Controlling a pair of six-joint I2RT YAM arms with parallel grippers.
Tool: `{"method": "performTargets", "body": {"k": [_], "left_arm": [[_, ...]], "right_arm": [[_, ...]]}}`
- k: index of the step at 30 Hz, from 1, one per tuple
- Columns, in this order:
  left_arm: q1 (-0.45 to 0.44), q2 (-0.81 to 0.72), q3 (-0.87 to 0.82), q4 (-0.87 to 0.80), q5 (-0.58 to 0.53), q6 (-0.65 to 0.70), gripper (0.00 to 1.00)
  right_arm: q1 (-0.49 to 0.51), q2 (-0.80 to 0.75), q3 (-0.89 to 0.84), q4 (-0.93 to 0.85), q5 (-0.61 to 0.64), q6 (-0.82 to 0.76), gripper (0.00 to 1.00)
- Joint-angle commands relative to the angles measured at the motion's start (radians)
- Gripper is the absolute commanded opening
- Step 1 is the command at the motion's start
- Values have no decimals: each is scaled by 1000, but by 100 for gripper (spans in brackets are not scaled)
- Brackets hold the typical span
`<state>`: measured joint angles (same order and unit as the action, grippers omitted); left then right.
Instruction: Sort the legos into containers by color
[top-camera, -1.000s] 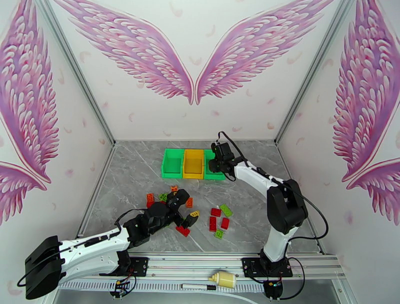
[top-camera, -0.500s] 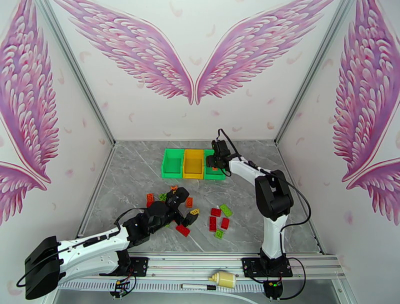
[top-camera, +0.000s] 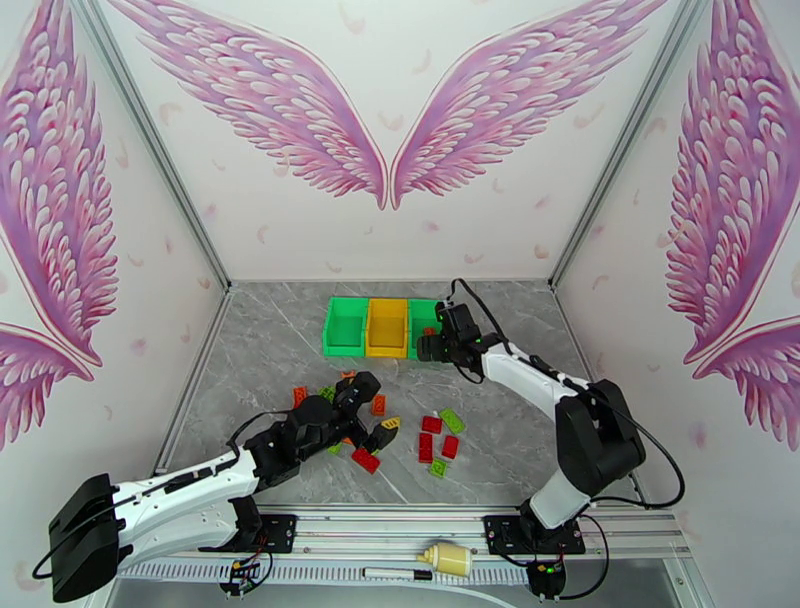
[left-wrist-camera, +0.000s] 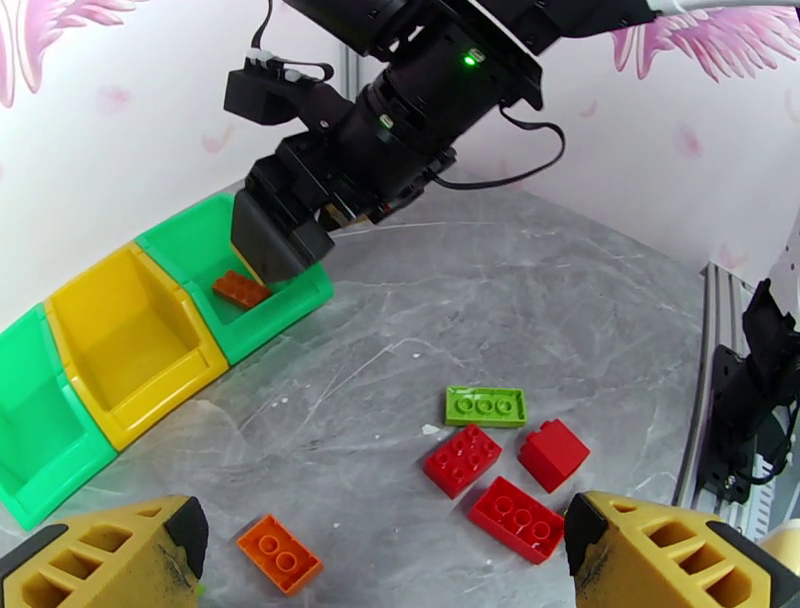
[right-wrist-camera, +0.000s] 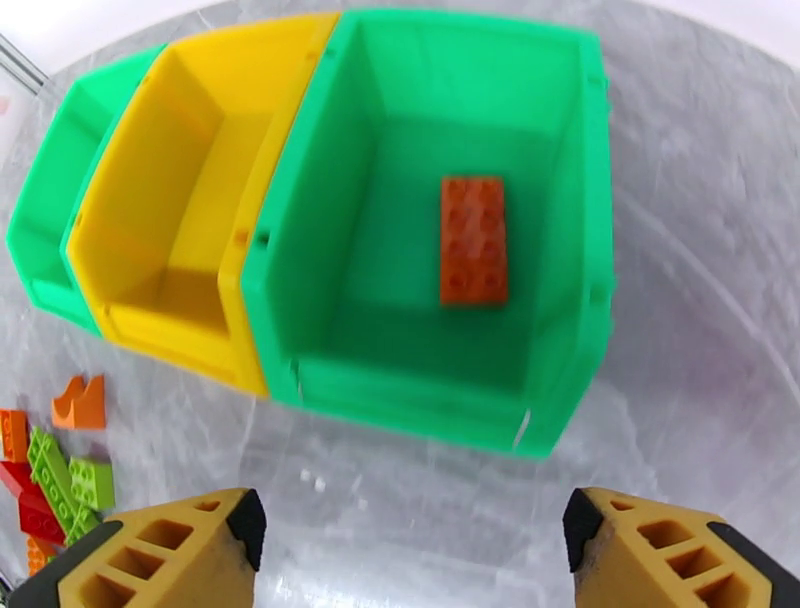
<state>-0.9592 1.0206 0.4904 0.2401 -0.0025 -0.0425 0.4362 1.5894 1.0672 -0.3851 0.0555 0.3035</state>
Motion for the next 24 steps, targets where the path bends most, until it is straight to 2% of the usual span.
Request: {"method": "performTargets", "body": {"k": [1, 5, 10, 13, 18, 24], "left_arm": [[9, 6, 33, -28, 88, 33, 99], [16, 23, 37, -23, 132, 38, 99], [21, 64, 51, -22, 172, 37, 99], [21, 91, 64, -20, 191, 38, 99], [19, 132, 98, -46, 215, 45, 99], [18, 144, 103, -29, 196, 41, 99]], "right_arm": [[6, -87, -78, -102, -18, 33, 88], [28, -123, -76, -289, 14, -16, 88], [44, -35, 20, -503, 76, -98, 85], [45, 38, 64, -540, 55, -141, 81], [47, 119, 97, -569, -48, -195, 76], [48, 198, 116, -595, -79, -241, 71]]}}
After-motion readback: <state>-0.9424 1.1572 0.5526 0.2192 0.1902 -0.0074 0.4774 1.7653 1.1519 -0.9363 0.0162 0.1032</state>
